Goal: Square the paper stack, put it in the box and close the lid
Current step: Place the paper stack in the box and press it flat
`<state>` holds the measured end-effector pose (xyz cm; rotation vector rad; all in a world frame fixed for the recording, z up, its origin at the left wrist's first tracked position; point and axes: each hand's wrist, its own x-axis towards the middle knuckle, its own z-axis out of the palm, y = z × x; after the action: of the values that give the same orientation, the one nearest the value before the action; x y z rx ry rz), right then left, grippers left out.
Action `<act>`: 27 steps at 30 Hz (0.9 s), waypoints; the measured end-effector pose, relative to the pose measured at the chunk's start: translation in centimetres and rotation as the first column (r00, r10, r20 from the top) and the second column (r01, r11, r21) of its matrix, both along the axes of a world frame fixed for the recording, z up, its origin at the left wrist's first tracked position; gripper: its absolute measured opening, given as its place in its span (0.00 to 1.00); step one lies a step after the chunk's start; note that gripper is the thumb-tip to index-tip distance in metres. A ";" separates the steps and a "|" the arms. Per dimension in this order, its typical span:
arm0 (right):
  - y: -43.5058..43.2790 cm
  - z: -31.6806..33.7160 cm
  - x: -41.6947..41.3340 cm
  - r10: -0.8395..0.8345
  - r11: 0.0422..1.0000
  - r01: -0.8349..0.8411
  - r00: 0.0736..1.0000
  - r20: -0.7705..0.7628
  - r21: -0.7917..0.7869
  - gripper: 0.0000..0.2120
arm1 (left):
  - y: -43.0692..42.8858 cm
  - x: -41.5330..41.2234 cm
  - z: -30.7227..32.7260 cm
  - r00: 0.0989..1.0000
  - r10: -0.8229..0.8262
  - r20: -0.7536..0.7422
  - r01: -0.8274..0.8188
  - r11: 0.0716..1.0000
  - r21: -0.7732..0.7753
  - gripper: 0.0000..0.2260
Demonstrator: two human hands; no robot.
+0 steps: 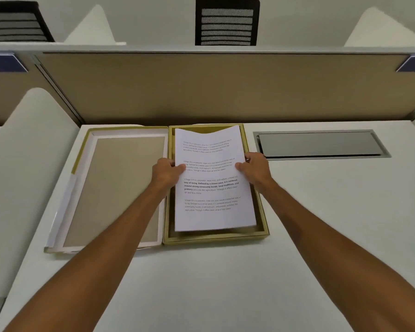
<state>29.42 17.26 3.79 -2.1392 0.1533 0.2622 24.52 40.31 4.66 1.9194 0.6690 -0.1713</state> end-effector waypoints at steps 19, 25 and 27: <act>1.7 -4.7 4.3 0.003 0.963 -0.041 0.990 -0.143 -0.266 0.15 | -0.6 4.9 -4.0 0.982 -0.017 -0.188 0.066 0.965 0.254 0.14; 2.2 -3.3 3.5 -0.045 0.980 0.008 0.983 -0.180 -0.198 0.15 | -1.4 4.6 -3.3 0.981 -0.065 -0.182 0.107 0.967 0.232 0.12; 2.3 -2.8 3.3 -0.061 0.980 0.023 0.979 -0.193 -0.196 0.13 | -1.6 4.3 -3.3 0.981 -0.075 -0.181 0.114 0.968 0.222 0.12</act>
<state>32.70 19.58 0.99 -2.2962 0.3519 0.4517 28.87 38.72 1.35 2.1803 0.7376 -0.3345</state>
